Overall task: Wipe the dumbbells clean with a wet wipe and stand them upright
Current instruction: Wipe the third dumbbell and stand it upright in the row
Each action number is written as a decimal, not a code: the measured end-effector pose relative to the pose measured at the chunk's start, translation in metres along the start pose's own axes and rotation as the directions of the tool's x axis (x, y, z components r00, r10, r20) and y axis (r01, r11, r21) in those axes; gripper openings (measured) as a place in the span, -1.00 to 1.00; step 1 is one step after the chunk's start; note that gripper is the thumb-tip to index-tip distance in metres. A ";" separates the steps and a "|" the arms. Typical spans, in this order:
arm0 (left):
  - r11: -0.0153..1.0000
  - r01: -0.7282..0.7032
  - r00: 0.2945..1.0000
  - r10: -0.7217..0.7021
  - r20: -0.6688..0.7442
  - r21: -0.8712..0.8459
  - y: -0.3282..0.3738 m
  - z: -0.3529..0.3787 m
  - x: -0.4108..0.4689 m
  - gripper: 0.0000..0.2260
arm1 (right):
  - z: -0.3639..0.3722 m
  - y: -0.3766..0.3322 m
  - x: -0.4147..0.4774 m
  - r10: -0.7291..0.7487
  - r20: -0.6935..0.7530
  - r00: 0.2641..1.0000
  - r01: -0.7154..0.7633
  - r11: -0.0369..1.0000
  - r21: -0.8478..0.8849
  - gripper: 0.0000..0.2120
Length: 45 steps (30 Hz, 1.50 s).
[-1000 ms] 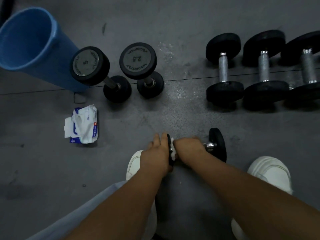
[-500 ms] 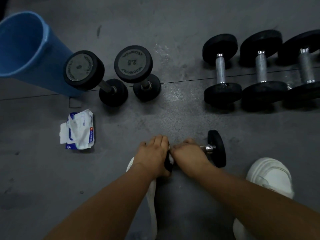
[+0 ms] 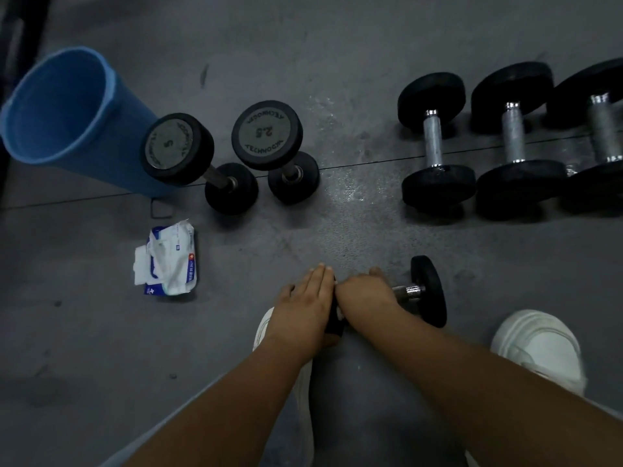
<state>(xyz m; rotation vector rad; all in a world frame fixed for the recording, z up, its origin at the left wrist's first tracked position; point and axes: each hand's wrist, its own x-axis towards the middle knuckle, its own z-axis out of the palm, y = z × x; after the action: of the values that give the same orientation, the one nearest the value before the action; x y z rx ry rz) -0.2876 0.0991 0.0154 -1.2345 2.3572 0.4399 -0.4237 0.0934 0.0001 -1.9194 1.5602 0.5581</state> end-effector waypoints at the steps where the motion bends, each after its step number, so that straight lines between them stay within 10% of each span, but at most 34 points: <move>1: 1.000 0.005 1.000 -0.005 0.011 -0.016 0.000 -0.001 0.002 0.05 | -0.001 -0.001 0.003 0.017 0.032 0.999 -0.018 1.000 0.019 -0.78; 7: 0.997 0.041 0.999 -0.042 -0.016 -0.058 -0.005 -0.005 0.017 0.01 | 0.012 0.006 -0.007 -0.068 -0.224 0.972 0.066 0.998 -0.015 -0.86; 20: 0.993 0.051 0.998 -0.053 -0.015 -0.105 -0.005 -0.003 0.020 -0.05 | 0.000 -0.001 0.000 0.040 -0.066 0.997 -0.036 0.998 0.060 -0.83; 24: 0.992 0.044 0.999 -0.047 -0.024 -0.118 -0.005 0.004 0.018 -0.04 | 0.001 0.010 -0.032 -0.004 -0.251 0.968 0.052 0.981 0.186 -0.83; 26: 0.992 0.044 0.999 -0.047 -0.022 -0.121 -0.005 0.000 0.019 -0.05 | 0.009 0.002 -0.057 0.254 -0.275 0.927 -0.020 0.767 0.641 -0.79; 28: 0.991 0.046 0.999 -0.045 0.007 -0.122 -0.004 -0.004 0.019 -0.05 | 0.028 -0.015 -0.064 0.523 -0.028 0.852 -0.127 0.257 0.958 -0.86; 31: 0.991 0.061 0.998 -0.060 0.009 -0.120 -0.002 -0.006 0.014 -0.03 | 0.046 -0.042 -0.050 0.498 0.386 0.777 -0.185 -0.405 0.895 -0.94; 33: 0.990 0.061 0.998 -0.059 0.015 -0.125 -0.001 -0.005 0.011 -0.01 | 0.039 -0.048 -0.042 0.416 0.467 0.780 -0.110 -0.644 0.757 -0.98; 37: 0.992 0.064 0.997 -0.060 0.040 -0.111 -0.001 -0.007 0.013 0.03 | 0.027 -0.033 -0.020 0.238 0.552 0.799 -0.066 -0.878 0.474 -0.70; 45: 0.993 0.060 0.998 -0.056 0.033 -0.104 -0.002 -0.005 0.013 0.00 | 0.052 -0.036 0.000 0.108 0.487 0.866 -0.193 -0.828 0.526 -0.79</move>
<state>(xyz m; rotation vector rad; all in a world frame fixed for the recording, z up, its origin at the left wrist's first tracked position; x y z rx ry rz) -0.2936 0.0862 0.0127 -1.3309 2.2927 0.5657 -0.3867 0.1338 -0.0316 0.4872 1.2061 -0.8556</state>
